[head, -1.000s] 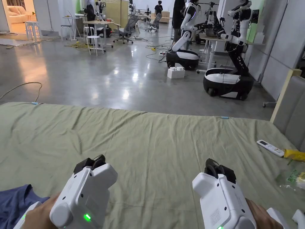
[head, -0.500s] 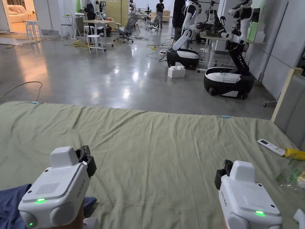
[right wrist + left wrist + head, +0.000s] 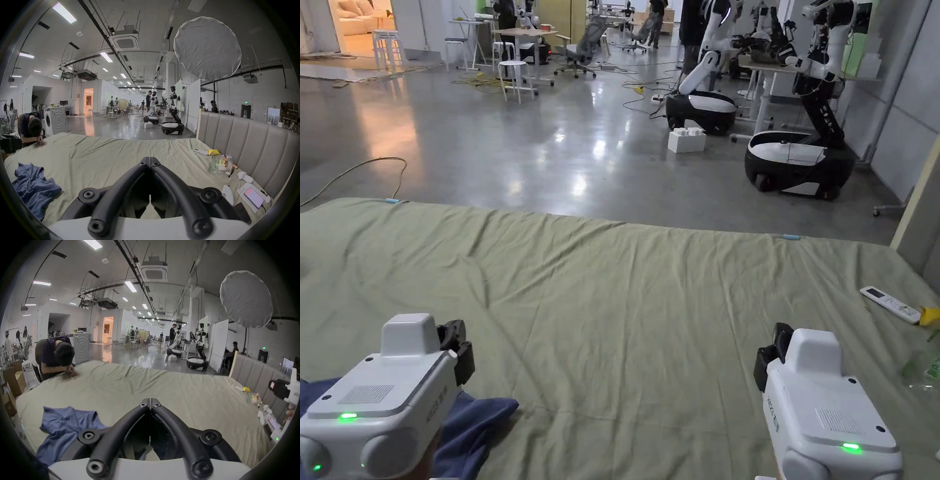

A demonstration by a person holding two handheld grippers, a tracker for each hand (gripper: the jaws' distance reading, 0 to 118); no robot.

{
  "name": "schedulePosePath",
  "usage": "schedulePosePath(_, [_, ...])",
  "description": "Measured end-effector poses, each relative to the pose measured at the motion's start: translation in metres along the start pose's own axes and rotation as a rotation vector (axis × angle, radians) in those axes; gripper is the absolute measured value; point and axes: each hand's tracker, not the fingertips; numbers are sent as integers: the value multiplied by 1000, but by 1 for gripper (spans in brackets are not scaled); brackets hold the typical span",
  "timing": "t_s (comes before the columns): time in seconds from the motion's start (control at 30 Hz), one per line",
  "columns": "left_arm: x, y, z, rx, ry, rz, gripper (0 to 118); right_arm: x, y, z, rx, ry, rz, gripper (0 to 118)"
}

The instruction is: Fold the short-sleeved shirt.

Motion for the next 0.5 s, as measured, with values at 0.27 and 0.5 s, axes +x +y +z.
schedulePosePath(0.27, [-80, -21, 1, -267, 42, 49, 0, -17, -14, -6, -44, 43, 9, 0])
schedulePosePath(0.5, [-154, -66, -21, -519, 126, 109, 82, -31, -24, -11, -77, 71, 27, 0])
